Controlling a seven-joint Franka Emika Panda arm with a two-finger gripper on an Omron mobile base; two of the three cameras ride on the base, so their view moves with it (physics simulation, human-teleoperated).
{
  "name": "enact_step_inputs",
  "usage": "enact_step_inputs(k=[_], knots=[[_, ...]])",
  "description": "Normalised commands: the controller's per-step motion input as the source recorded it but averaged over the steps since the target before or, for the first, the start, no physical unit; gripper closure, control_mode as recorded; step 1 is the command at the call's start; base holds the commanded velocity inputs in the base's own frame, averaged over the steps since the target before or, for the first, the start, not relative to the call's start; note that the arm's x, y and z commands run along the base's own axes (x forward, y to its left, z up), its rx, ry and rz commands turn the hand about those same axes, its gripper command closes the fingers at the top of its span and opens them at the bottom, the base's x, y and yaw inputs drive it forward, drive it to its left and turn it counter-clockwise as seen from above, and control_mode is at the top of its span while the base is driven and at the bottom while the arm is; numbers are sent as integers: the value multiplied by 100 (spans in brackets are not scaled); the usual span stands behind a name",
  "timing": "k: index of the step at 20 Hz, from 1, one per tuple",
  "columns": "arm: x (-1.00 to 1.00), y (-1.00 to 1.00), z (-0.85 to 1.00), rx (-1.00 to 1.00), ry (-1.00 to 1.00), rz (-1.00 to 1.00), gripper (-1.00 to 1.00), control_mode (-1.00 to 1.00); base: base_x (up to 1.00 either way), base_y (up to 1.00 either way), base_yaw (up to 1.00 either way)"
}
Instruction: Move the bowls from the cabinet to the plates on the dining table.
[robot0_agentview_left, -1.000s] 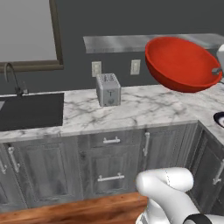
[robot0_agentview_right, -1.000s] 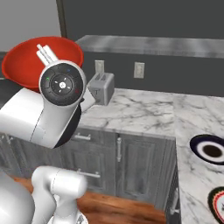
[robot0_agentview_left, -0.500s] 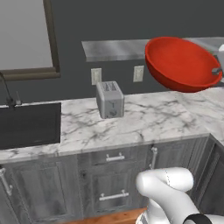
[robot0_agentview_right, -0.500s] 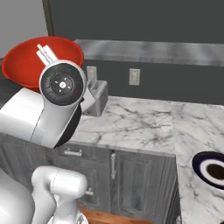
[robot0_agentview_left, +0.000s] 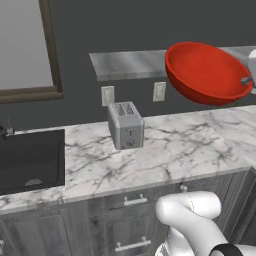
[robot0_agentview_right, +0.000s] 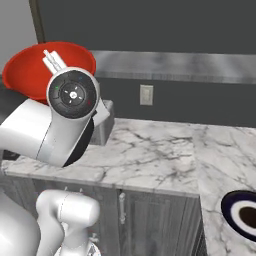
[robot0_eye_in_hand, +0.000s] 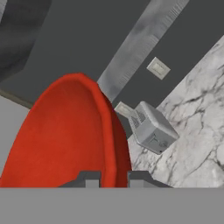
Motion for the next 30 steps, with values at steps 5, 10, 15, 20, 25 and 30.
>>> enact_step_inputs(k=[5,10,15,20,25,30], knots=[[0,0,0,0,0,0,100,100,0,0,-25],[0,0,0,0,0,0,100,100,0,0,-25],[0,0,0,0,0,0,100,100,0,0,-25],[0,0,0,0,0,0,100,100,0,0,-25],[0,0,0,0,0,0,100,100,0,0,-25],[0,0,0,0,0,0,100,100,0,0,-25]])
